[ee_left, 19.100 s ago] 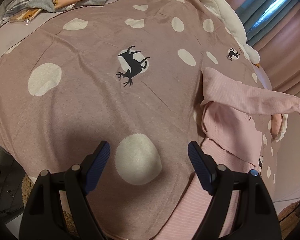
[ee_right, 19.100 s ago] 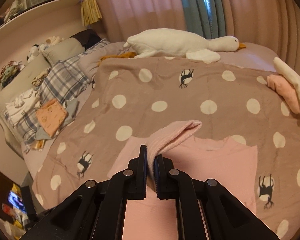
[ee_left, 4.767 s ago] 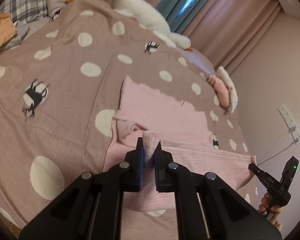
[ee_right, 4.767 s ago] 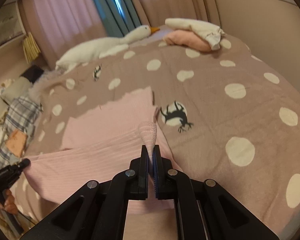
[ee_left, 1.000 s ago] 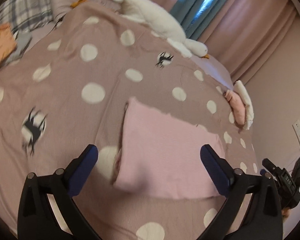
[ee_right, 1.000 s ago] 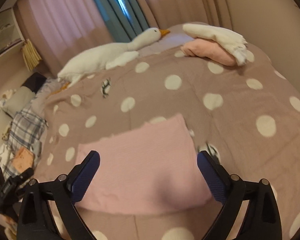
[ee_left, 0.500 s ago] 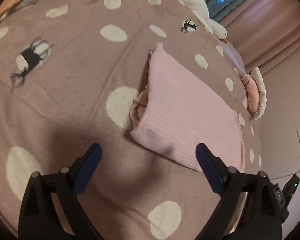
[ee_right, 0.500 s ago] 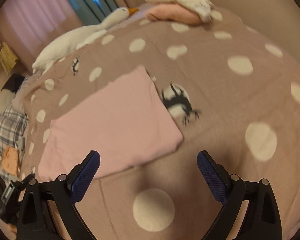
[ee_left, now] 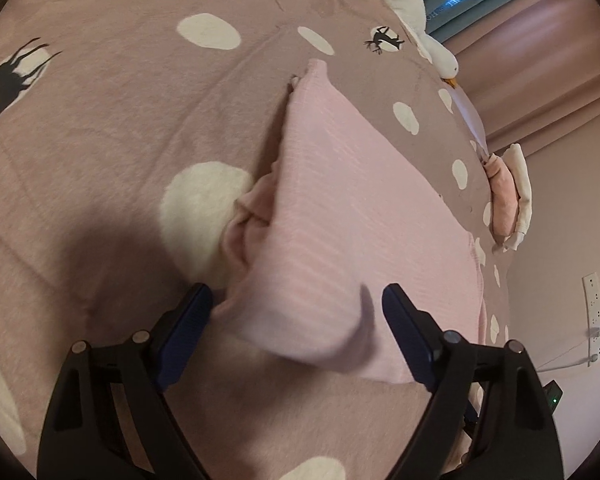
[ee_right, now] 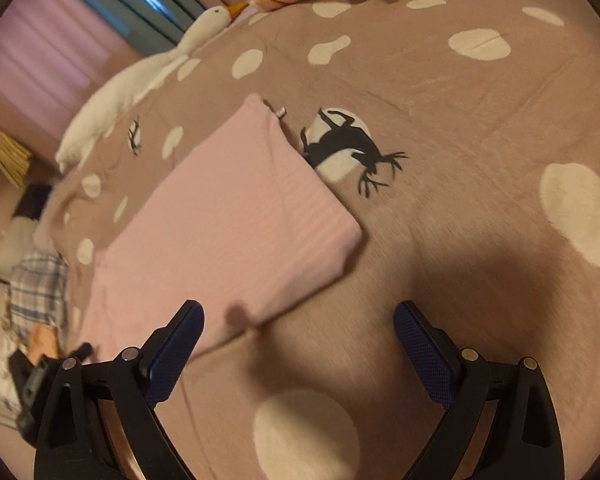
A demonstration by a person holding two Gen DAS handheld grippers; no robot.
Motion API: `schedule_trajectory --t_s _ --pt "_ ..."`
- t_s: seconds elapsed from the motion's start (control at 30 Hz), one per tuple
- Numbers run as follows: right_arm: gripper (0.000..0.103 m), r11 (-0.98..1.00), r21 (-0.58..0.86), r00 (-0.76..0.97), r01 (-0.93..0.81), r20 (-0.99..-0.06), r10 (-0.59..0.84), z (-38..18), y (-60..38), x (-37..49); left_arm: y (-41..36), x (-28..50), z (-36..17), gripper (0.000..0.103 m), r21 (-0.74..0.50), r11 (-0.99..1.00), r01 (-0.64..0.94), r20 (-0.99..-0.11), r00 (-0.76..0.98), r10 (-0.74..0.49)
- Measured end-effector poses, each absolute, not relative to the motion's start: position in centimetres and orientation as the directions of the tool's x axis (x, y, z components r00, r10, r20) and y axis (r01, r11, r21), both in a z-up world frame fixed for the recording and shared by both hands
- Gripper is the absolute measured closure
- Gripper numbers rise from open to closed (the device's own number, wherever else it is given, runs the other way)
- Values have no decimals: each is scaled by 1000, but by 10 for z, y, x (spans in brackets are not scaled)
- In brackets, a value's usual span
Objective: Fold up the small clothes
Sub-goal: 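Move both grippers to the end of the folded sweater, then grasp the sweater end with the left gripper while the right gripper grasps it too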
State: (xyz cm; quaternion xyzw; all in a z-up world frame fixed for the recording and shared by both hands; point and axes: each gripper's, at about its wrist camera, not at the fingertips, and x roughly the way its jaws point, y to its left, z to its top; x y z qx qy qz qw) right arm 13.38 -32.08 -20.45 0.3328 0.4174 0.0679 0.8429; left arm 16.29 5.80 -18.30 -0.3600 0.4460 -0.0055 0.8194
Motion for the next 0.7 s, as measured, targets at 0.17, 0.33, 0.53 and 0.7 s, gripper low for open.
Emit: schedule_trajectory --t_s 0.17,0.33,0.53,0.7 --pt "26 717 678 666 161 -611 428 -209 -326 146 57 175 -188 39 -593 740 -318 -724 612 -318" --pt "58 672 716 670 187 -593 445 -216 -329 159 66 183 -194 69 -615 708 -348 -719 615 -322" --pt "90 659 730 656 179 -588 474 -216 -324 163 59 176 -182 85 -609 713 -349 -715 632 -301" --pt "92 656 742 691 136 -545 474 -192 -327 146 50 158 -156 86 -594 743 -309 -697 659 -284"
